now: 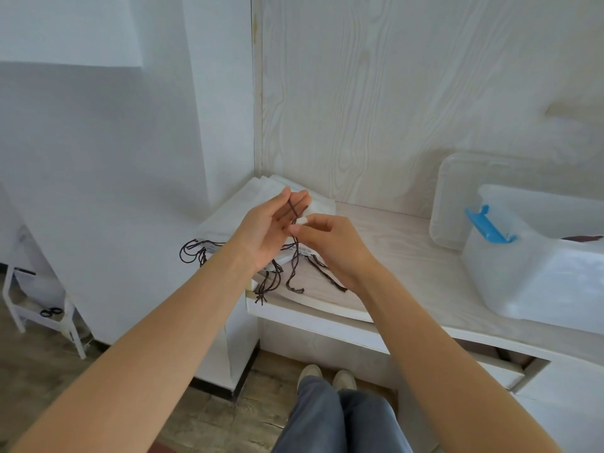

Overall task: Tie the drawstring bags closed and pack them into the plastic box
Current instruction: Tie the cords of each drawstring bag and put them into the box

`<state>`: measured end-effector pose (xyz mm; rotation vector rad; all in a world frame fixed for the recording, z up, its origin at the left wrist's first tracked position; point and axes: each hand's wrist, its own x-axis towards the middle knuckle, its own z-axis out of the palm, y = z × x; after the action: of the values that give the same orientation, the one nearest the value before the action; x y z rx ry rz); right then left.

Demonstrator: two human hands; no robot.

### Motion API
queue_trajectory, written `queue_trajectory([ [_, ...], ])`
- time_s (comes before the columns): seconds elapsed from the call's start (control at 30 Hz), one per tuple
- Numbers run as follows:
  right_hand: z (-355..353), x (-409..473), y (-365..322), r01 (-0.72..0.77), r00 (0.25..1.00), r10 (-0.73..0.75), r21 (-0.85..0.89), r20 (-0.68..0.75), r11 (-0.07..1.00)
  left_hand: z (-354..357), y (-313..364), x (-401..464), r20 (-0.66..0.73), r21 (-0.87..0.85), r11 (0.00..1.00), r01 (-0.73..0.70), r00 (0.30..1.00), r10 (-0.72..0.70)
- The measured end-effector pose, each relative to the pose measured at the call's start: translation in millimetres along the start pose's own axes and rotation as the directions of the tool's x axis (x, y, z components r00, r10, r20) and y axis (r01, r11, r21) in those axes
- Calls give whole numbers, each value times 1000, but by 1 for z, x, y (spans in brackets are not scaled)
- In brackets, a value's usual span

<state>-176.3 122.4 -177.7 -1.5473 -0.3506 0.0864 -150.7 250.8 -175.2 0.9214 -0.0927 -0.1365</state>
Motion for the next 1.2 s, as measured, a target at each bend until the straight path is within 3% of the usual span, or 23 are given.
queue_trajectory([
  [0.07, -4, -2, -3, 37, 995, -68, -368, -73, 929, -2, 0, 0, -8, 14, 1000, -15, 1000, 15],
  [0.13, -6, -2, -3, 61, 979, -178, -681, -104, 730, -3, -2, 1, -6, 66, 998, -12, 1000, 12],
  [0.2, -7, -3, 0, 83, 951, -293, -834, -97, 545, -2, -2, 0, 20, 156, 988, -7, 1000, 4],
  [0.33, -13, -2, 5, 195, 921, -386, -916, 49, 349, 0, 7, -2, 68, 345, 939, 18, 997, -44],
  [0.4, -15, 1, 6, 288, 901, -407, -907, 149, 306, 0, 12, -2, 75, 436, 899, 44, 994, -85],
  [0.53, -16, 7, 9, 435, 859, -427, -842, 283, 318, 7, 18, -5, 84, 592, 804, 52, 988, -126],
  [0.7, -16, 14, 20, 399, 878, -420, -834, 228, 382, 8, 25, -10, 82, 698, 714, -61, 997, 5],
  [0.8, -15, 17, 24, 347, 901, -392, -852, 186, 392, 10, 27, -14, 119, 853, 480, -205, 972, 203],
  [0.93, -18, 20, 27, 240, 935, -340, -885, 100, 400, 7, 30, -17, 243, 939, 155, -305, 913, 328],
  [1.03, -20, 22, 27, 196, 941, -338, -865, 32, 463, -4, 31, -14, 317, 948, -112, -297, 862, 395],
  [1.13, -22, 21, 25, 156, 943, -333, -849, -25, 504, -12, 34, -13, 380, 884, -424, -199, 834, 400],
  [1.2, -23, 20, 24, 138, 944, -327, -834, -54, 535, -15, 35, -13, 389, 866, -467, -177, 824, 411],
])
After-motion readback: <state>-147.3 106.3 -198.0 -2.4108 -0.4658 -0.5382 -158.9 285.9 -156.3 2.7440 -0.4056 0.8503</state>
